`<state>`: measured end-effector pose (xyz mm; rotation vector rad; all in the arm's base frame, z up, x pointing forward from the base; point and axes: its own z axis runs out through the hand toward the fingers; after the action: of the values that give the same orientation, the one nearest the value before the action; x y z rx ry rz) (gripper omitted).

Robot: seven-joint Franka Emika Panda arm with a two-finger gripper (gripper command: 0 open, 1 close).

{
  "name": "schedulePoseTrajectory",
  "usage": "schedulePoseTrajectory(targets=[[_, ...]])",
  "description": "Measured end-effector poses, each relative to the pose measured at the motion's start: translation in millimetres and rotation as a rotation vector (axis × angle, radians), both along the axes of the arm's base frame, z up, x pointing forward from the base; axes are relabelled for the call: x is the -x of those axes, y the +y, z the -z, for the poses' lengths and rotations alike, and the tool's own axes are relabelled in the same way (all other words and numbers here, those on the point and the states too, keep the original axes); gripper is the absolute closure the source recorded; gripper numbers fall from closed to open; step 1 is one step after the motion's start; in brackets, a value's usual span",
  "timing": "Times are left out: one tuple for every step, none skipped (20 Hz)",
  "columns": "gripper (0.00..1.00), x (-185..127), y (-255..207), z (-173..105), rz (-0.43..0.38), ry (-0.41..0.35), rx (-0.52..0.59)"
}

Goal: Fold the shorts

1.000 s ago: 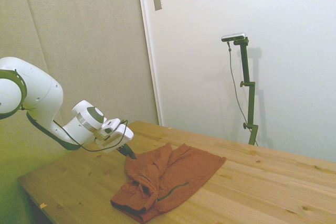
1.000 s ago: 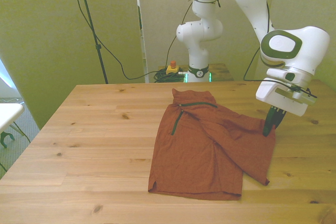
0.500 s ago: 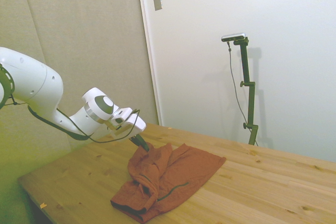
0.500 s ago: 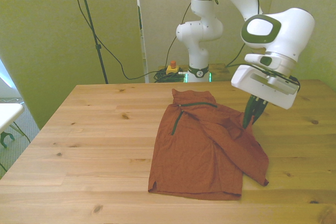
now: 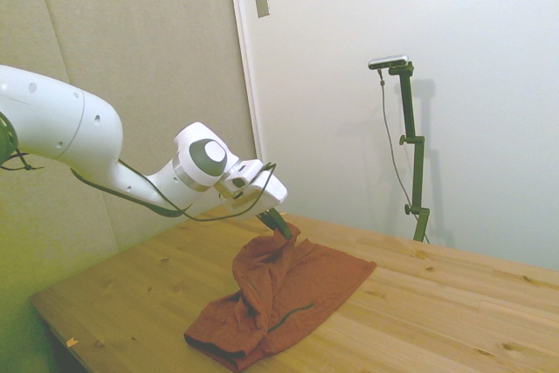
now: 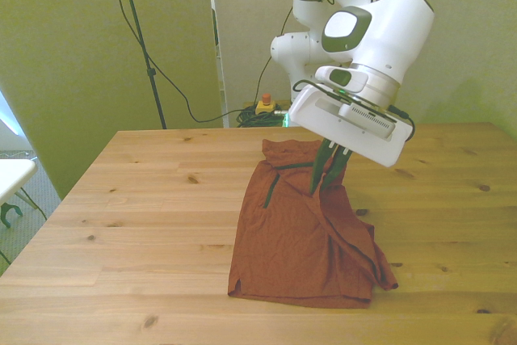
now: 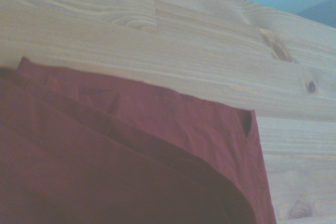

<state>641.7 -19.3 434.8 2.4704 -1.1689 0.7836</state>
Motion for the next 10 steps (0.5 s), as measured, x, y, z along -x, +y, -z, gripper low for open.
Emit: schedulePoseTrajectory(targets=[[1.0, -7.2, -5.0, -1.6, 0.005, -0.003, -0.004], [1.0, -14.4, -10.5, -3.1, 0.011, -0.003, -0.01], [1.0, -20.5, -15.6, -4.2, 0.017, -0.005, -0.01], [1.0, -26.2, -20.8, -5.0, 0.025, -0.005, -0.014], [1.0, -31.4, -25.8, -5.6, 0.031, -0.001, -0.022], [1.0, -36.5, -31.6, -6.6, 0.038, -0.001, -0.031], [1.0, -41.1, -37.9, -6.9, 0.043, 0.001, -0.041], [1.0, -45.0, -44.9, -6.2, 0.052, 0.003, -0.05], [1.0, -48.0, -53.4, -4.4, 0.062, 0.007, -0.057], [1.0, -50.6, -62.9, -2.1, 0.074, 0.009, -0.062]])
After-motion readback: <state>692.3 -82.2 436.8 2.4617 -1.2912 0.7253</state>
